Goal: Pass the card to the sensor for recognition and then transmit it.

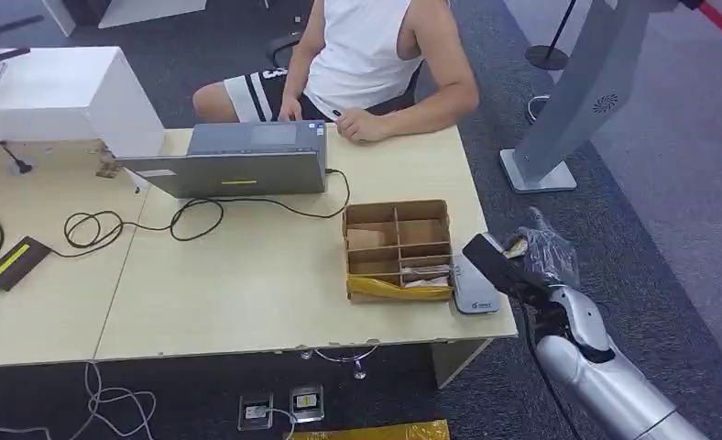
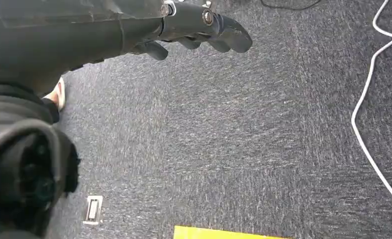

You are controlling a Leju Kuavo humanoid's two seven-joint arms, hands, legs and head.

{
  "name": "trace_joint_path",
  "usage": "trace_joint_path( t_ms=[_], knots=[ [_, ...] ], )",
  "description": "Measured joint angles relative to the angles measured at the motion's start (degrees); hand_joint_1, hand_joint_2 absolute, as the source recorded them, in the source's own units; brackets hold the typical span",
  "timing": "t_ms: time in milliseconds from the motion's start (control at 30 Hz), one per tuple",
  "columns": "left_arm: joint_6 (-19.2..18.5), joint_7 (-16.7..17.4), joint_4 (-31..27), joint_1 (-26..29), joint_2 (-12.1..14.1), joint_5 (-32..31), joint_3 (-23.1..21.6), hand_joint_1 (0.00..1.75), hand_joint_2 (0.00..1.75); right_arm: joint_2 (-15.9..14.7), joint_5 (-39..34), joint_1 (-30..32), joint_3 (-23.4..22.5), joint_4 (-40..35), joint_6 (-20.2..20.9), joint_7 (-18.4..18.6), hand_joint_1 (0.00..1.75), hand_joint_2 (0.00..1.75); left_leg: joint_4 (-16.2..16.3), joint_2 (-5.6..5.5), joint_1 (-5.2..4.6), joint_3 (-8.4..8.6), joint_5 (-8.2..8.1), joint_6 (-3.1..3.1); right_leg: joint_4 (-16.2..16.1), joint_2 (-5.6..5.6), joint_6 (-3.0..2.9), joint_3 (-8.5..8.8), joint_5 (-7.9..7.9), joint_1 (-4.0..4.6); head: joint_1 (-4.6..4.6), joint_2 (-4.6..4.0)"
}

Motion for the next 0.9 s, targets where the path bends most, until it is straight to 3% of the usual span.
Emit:
trace_joint_path(
  t_ms=[233, 900],
  knots=[
    [0.0, 0.0, 0.0, 0.0, 0.0, 0.0, 0.0, 0.0, 0.0, 0.4, 0.2, -0.1, 0.4, 1.4, 2.0, -0.1, 1.75, 1.75, 0.0, 0.0, 0.0, -0.01, 0.0, 0.0, 0.0, -0.01, 0.0, 0.01, 0.0, 0.0, 0.0, 0.0],
    [0.1, 0.0, 0.1, 0.0, 0.0, 0.0, 0.0, 0.0, 0.0, 5.8, -0.1, -1.2, 4.1, 10.5, 4.7, -2.6, 1.75, 1.75, 0.0, -0.02, 0.0, -0.01, 0.0, 0.0, 0.0, -0.02, 0.0, 0.0, 0.0, 0.0, 0.0, 0.0]
  ],
)
